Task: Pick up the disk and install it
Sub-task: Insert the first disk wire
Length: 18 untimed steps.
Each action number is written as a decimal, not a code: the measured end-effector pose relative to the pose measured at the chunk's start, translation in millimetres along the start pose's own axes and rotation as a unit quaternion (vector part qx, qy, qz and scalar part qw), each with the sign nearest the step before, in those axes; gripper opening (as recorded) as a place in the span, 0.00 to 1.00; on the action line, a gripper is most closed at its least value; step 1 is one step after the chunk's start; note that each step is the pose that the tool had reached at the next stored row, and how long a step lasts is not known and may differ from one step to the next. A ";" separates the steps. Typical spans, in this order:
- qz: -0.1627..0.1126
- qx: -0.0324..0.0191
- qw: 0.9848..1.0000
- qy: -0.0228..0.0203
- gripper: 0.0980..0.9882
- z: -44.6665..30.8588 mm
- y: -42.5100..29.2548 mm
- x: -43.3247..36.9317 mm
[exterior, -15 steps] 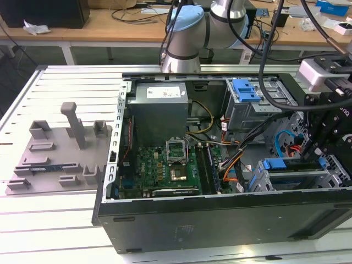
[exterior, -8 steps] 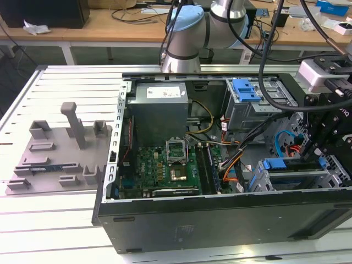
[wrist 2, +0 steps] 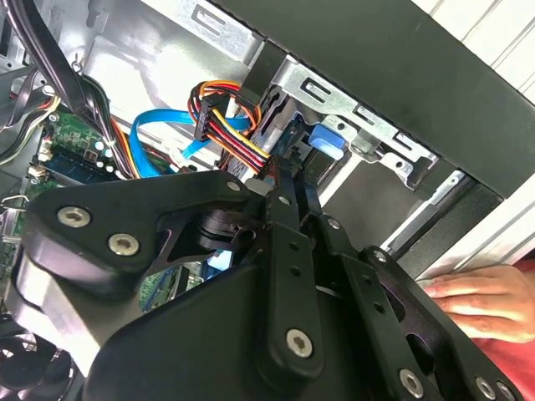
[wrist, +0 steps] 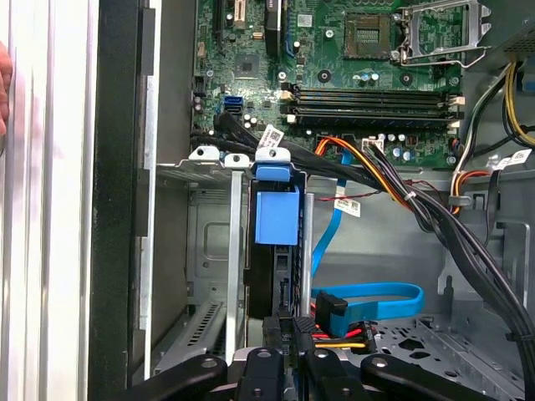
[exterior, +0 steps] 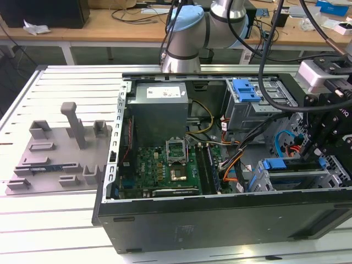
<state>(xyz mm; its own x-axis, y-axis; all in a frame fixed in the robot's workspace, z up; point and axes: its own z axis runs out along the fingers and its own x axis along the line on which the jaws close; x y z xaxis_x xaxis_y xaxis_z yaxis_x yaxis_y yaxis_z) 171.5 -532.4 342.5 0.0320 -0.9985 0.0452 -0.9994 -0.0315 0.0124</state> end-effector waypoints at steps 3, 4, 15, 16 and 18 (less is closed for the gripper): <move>0.000 0.000 1.000 0.000 0.08 0.0 0.0 -0.6; 0.000 0.000 1.000 0.000 0.08 -0.1 0.0 -0.6; 0.000 0.000 1.000 0.000 0.08 2.1 0.0 -0.8; 0.000 0.000 1.000 0.000 0.08 2.1 0.0 -0.8; 0.000 0.000 1.000 0.000 0.08 2.1 -0.1 -0.8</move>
<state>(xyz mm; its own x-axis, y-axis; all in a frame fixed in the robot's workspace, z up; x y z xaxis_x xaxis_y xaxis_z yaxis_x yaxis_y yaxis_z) 171.5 -531.7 340.4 0.0327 -0.9984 0.0455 -0.9994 -0.0322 0.0124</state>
